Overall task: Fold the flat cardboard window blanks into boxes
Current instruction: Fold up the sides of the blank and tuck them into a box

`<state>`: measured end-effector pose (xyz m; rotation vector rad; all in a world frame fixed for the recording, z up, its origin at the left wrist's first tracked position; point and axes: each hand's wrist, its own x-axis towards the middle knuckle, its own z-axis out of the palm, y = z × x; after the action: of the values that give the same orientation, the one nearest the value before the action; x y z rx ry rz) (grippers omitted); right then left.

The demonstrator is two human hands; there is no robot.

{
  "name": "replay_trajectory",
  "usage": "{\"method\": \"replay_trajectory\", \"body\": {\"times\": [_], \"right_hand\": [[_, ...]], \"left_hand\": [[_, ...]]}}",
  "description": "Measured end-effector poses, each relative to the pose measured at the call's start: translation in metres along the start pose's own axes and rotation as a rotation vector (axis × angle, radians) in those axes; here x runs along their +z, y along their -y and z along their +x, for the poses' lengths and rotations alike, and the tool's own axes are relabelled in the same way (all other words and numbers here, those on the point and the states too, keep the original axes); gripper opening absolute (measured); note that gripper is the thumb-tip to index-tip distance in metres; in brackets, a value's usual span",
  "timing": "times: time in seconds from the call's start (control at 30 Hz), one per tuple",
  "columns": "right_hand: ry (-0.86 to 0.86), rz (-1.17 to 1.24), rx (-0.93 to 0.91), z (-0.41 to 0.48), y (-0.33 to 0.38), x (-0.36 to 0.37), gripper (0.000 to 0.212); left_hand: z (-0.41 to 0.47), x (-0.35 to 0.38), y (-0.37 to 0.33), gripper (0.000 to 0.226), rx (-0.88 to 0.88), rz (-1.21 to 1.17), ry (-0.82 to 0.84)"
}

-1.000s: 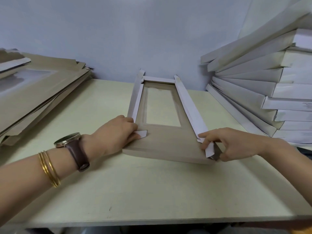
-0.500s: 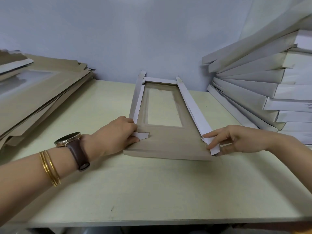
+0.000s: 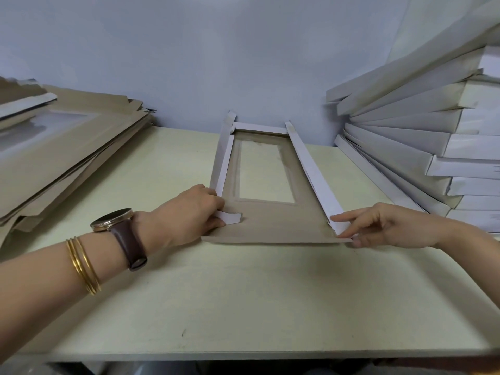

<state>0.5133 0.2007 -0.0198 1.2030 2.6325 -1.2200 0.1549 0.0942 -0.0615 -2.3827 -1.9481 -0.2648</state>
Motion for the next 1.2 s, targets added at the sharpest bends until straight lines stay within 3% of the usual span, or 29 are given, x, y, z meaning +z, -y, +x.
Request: {"method": "replay_trajectory", "body": {"times": [0.33,0.5,0.63,0.77,0.87,1.0,1.2], "right_hand": [[-0.009,-0.026,-0.083,-0.005,0.001,0.003,0.017],[-0.030,-0.155,-0.054,-0.005,0.007,0.009,0.021],[-0.125,-0.218,-0.035,-0.002,0.012,0.016,0.012],[-0.240,-0.408,-0.095,0.005,0.015,0.022,0.022],[-0.262,-0.490,-0.133,0.005,0.015,0.022,0.016],[-0.255,-0.355,-0.112,0.001,0.008,0.017,0.016],[-0.358,0.067,0.023,0.005,-0.004,0.014,0.024]], "left_hand": [[0.000,0.001,-0.001,0.022,-0.003,0.021,-0.006],[-0.001,0.000,-0.001,0.023,-0.013,0.030,-0.003],[-0.001,0.000,-0.002,0.022,-0.021,0.016,0.004],[-0.001,-0.001,-0.002,0.024,-0.026,-0.010,-0.006],[-0.002,-0.002,-0.002,0.023,-0.020,-0.022,-0.008],[-0.004,-0.002,-0.002,0.022,-0.014,-0.027,-0.004],[-0.004,-0.003,-0.002,0.023,-0.006,-0.040,-0.002]]}}
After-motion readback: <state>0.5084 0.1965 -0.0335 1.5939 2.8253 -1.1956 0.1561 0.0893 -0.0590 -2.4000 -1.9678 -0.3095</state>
